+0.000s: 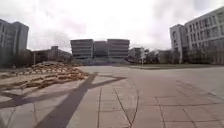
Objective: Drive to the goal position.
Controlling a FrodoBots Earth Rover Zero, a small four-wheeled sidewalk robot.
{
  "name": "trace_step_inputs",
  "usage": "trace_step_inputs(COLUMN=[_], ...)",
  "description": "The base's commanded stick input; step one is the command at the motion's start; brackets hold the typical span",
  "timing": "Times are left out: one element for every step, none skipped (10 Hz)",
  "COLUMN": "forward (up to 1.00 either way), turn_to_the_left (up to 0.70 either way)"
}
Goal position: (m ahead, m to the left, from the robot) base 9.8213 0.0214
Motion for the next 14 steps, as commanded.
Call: trace_step_inputs(forward=[0.7,0.7,0.7,0.7,0.7,0.7,0.7,0.7,0.7,0.7,0.7,0.7,0.7,0.7], turn_to_the_left=[0.02,0.02,0.02,0.02,0.02,0.02,0.02,0.02,0.02,0.02,0.02,0.02,0.02,0.02])
